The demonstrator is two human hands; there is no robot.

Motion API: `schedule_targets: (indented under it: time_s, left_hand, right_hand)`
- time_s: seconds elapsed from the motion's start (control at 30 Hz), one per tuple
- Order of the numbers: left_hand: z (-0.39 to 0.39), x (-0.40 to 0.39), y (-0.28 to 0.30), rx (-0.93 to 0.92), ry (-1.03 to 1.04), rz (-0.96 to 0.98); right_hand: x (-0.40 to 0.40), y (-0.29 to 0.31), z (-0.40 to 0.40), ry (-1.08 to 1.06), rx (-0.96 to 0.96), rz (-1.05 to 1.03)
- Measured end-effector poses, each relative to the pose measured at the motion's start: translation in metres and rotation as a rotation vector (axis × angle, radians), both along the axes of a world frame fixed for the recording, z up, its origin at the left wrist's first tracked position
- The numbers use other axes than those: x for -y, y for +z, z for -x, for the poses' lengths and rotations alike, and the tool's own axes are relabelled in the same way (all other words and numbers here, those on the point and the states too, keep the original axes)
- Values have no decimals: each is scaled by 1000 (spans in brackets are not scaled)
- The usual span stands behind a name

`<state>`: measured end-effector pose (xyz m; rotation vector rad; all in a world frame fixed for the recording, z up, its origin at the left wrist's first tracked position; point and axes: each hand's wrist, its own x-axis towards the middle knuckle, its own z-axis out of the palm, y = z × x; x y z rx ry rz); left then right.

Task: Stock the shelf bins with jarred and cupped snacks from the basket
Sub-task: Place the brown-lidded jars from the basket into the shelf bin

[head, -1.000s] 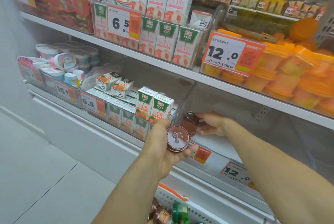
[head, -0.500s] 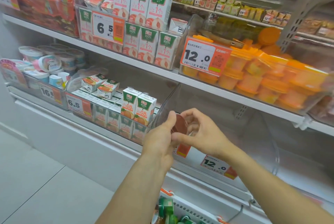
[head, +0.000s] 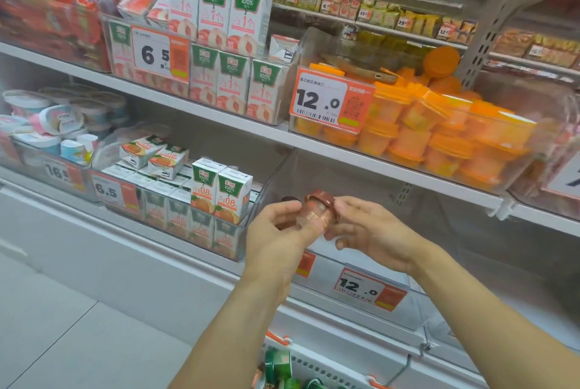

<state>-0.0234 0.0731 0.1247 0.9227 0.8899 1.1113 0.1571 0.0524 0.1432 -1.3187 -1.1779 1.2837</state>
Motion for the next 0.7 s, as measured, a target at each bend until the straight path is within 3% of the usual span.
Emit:
schedule_targets:
  time_s: [0.3, 0.37, 0.5, 0.7]
  left_hand:
    - [-9, -4, -13, -588, 83, -539]
    - [-7, -7, -15, -751, 94, -563]
    - [-2, -13, -18, -1092, -13, -481]
    - [1, -20, -24, -1160, -62, -491]
  right_hand:
    - [-19, -8, 3, -94, -94, 1]
    - [-33, -11, -1, -210, -109, -5]
    - [-78, -19, -20, -341, 52, -28]
    - [-149, -50, -46, -595, 160, 76]
